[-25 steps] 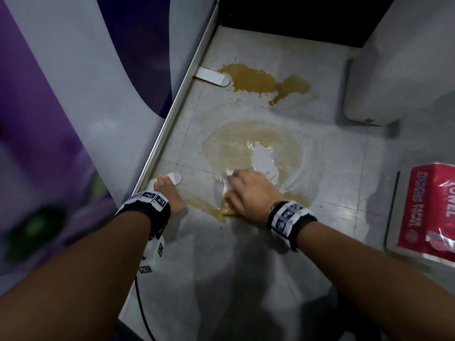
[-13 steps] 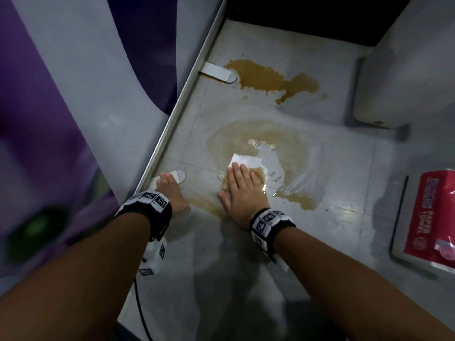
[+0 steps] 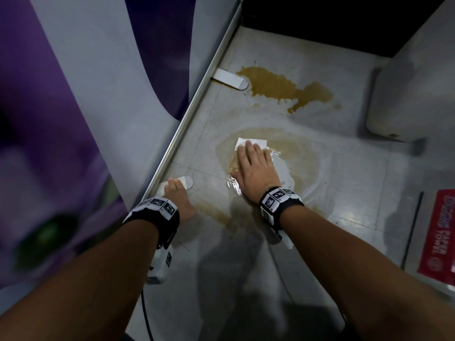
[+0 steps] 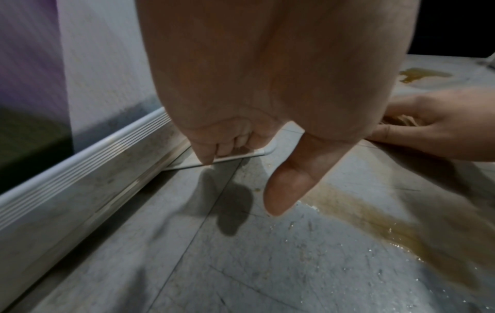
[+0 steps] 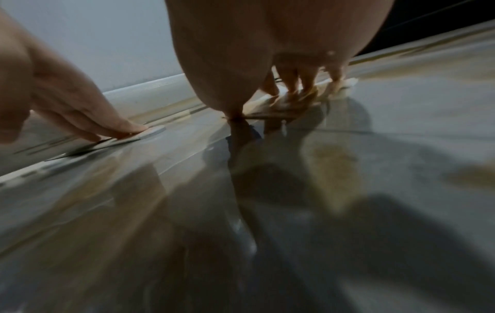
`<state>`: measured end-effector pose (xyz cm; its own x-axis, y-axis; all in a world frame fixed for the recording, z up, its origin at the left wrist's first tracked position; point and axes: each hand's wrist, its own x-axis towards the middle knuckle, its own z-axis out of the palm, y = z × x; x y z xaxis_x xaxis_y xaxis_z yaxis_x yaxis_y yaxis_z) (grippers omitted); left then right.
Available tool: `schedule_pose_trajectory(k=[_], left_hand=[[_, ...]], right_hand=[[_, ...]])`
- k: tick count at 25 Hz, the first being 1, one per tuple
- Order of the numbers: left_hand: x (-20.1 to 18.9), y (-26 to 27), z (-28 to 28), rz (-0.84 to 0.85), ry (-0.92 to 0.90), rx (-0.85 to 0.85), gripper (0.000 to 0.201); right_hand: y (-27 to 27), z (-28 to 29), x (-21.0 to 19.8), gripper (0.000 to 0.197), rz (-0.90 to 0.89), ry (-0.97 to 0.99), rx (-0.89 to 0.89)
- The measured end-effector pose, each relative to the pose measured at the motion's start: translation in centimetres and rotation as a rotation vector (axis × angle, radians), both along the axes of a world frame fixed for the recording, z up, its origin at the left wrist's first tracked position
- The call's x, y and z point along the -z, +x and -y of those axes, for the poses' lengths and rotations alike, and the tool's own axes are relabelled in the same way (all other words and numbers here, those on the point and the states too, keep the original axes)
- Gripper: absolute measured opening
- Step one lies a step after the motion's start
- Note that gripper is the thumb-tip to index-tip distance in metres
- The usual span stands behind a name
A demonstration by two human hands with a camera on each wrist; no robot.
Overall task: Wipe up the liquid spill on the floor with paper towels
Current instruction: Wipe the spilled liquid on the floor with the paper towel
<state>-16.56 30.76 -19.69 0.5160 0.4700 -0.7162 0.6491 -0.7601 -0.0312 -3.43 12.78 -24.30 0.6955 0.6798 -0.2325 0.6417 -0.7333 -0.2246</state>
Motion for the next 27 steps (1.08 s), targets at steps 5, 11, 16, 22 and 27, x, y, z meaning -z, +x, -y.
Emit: schedule_pose_trajectory(k=[5,11,16,22,27], left_hand=[[-0.8,0.5,0.5,-0.024,0.011,-0.008,0.08],[-0.9,0.8,0.4,-0.017,-0.003,0.015,0.081],[-1.0,0.9,1.1,-0.018,0.018,-0.022,0.078],[-2.0,0.7,1.0,-0.065,-0.013,0.008,0.093],[-2.5,0.2,0.5,-0.067,-0.033,0.044,0.093]], right_hand=[[0.2,0.0,-0.6,0.049,0.038,0.029,0.022],[-2.2,1.9,-1.5,0.027,0.083,0.096,-0.061],[-3.2,4.4,-3.9,0.011,-0.054,0.333,0.134],[3.0,8.4,-3.7,0.036,0.071,0.213,0.493],[1.2,9.5,-2.1,0.058,0.021,0.104,0.435]])
